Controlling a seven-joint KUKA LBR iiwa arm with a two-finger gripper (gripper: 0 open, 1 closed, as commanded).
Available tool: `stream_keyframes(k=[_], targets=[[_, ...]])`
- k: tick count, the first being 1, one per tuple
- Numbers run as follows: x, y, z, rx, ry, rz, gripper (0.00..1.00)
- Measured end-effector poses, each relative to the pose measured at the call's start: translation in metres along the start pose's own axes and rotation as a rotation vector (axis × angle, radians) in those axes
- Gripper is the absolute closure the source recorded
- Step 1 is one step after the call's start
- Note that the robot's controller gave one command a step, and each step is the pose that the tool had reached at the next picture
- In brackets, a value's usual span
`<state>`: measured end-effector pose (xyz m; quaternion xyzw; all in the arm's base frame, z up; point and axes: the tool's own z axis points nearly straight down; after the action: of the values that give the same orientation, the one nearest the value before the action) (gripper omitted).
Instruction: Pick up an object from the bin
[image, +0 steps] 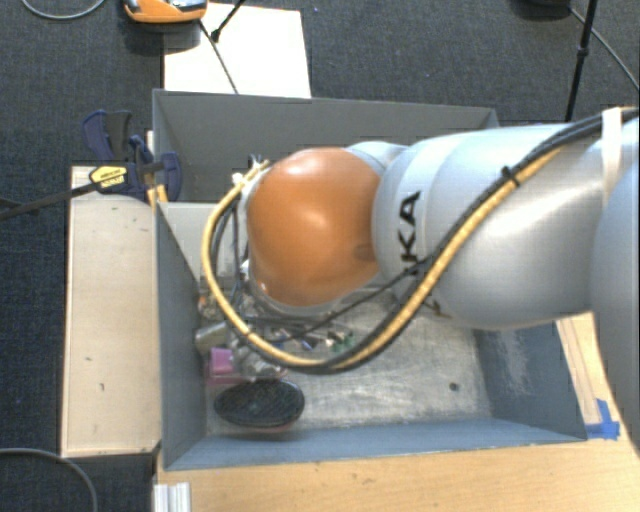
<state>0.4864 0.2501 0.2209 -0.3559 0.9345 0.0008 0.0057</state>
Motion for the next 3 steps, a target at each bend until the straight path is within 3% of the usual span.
stream_keyframes(k=[1, 2, 3], targets=[[0.001, 0.0, 0.005, -0.002, 0.008, -0.001, 0.0], [0.005, -0.012, 0.123, -0.007, 0.015, -0.292, 0.0], [0.004, -0.012, 0.12, -0.006, 0.011, -0.29, 1.0]])
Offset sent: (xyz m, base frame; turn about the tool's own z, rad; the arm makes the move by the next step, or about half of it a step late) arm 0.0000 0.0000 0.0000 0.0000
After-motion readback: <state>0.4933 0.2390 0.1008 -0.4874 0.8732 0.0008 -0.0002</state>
